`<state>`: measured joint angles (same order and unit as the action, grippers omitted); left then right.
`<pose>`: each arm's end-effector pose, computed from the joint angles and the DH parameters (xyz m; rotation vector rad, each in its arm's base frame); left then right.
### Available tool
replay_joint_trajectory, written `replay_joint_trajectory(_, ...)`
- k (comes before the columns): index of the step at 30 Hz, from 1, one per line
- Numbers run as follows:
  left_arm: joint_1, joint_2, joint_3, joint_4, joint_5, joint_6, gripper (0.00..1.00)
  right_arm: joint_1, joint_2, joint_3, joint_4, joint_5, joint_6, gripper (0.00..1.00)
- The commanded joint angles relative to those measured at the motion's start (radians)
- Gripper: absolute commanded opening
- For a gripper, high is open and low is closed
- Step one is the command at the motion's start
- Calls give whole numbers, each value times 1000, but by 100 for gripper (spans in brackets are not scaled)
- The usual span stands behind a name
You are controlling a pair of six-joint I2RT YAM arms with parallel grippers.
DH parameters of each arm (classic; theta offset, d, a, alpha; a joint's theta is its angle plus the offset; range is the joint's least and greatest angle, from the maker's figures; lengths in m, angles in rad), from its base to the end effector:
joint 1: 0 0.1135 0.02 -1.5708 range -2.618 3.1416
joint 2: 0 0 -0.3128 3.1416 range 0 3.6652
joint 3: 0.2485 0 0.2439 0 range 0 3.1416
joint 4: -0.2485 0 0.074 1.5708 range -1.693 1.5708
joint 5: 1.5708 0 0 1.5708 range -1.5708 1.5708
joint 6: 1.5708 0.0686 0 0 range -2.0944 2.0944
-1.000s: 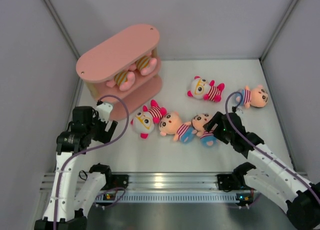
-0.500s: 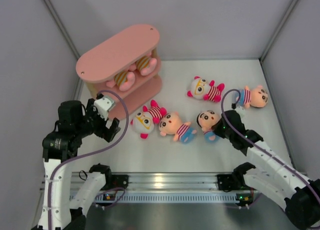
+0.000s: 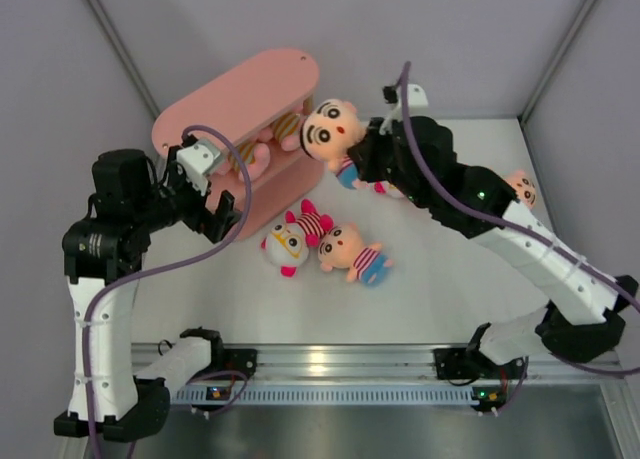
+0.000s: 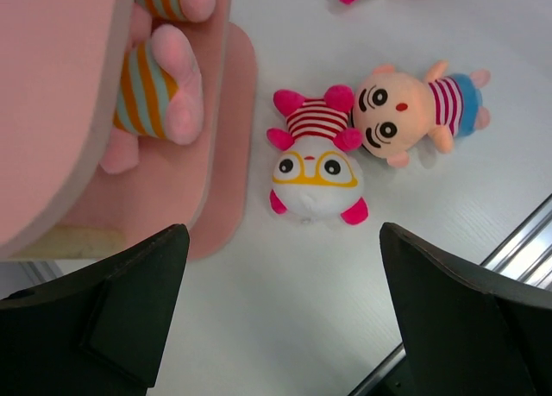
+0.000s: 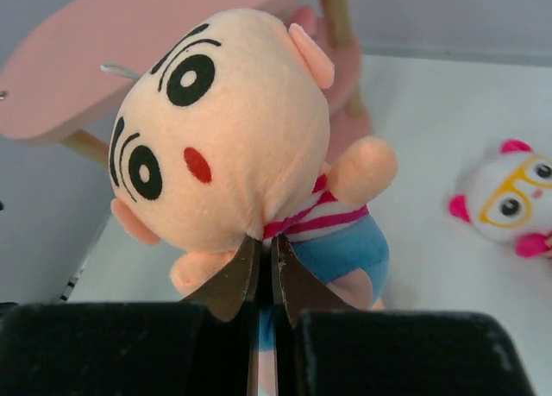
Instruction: Place and organize the stuffed toys onto the shelf
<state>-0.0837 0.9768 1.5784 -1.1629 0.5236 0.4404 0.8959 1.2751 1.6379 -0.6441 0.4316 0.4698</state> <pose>0.1155 -0.0441 0.4850 0.8221 1.8966 -0.3388 0.1846 0.1847 0.5149 -0.0925 1.8601 0.5594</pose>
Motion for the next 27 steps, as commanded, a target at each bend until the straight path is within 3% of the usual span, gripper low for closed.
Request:
replay_joint_trajectory(1,-4,39,112,19,51,-17,99,98,200,208,-97,55,-71,0)
replay_joint_trajectory(6,-4,74,205,54,136,-32,99,196,414,533,-103,23,-115,0)
replay_joint_trajectory(9,-4,82,209,109,127,-52,99,216,486,606,-65,-58,-112,0)
replay_joint_trajectory(17,-4,125,164,177,9,-65,98,242,463,544,106,-218,-80,0)
replay_joint_trajectory(21,-4,132,158,221,-11,-86,92,242,428,473,191,-283,-62,0)
replay_joint_trajectory(23,-4,129,157,255,25,-98,80,242,423,462,211,-310,-54,0)
replay_joint_trajectory(24,-4,131,160,264,27,-109,60,242,425,461,228,-336,-50,0)
replay_joint_trajectory(26,-4,134,161,281,29,-117,33,242,426,461,244,-347,-46,0)
replay_joint_trajectory(27,-4,132,164,282,35,-118,11,242,426,459,253,-346,-49,0)
